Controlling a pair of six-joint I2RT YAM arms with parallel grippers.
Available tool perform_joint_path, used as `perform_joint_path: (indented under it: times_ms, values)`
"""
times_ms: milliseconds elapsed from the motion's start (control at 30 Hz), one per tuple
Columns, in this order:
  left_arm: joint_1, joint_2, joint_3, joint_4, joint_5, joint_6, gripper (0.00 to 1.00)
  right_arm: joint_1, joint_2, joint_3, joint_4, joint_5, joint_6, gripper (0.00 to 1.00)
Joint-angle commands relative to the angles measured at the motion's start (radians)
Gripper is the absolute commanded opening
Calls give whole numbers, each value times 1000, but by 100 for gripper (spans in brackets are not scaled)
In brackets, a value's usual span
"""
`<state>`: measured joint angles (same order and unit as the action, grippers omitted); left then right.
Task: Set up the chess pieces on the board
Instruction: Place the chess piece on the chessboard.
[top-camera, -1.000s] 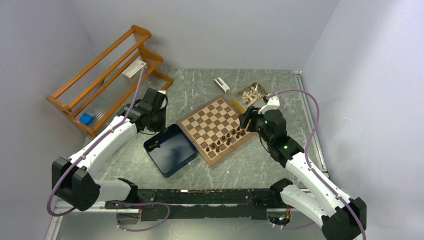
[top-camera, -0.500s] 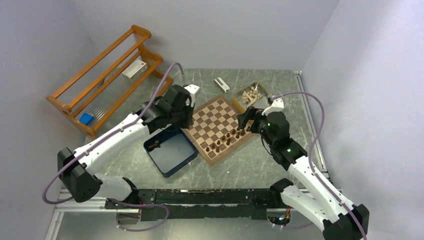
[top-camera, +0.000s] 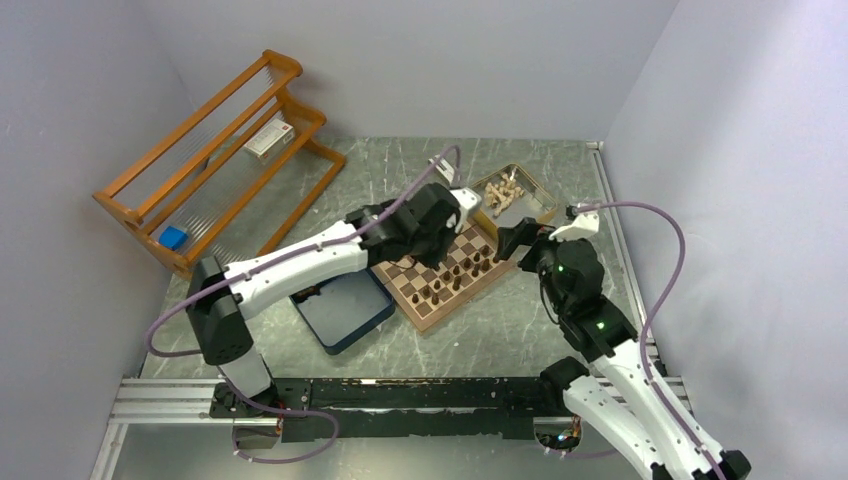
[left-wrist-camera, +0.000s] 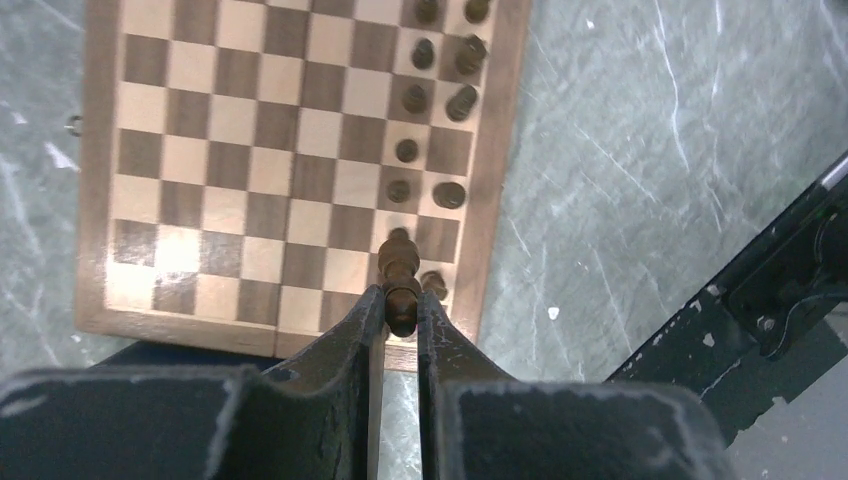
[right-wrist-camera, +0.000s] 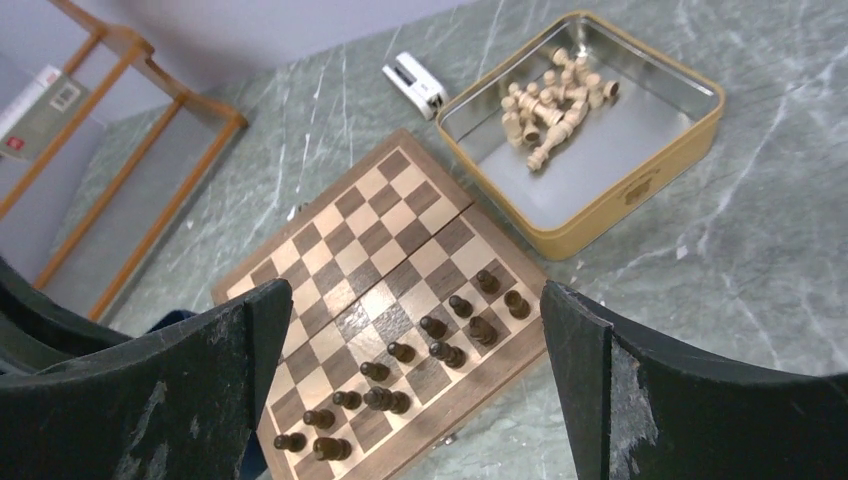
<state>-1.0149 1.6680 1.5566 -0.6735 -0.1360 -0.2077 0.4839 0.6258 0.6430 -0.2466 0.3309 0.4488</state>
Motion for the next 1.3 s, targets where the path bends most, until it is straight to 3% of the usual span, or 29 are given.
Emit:
perform_joint_path:
  times_ms: [0, 300, 1267]
  values:
    - [-53, 55, 21, -14, -12, 12, 7, 1, -84, -17, -33, 110, 7, 100]
    - [-125, 143, 14, -5, -7, 6, 9, 1, -219, -29, -4, 174, -25, 100]
    - [-126, 274, 17, 4, -68, 34, 12, 1, -263, -23, -34, 201, -54, 100]
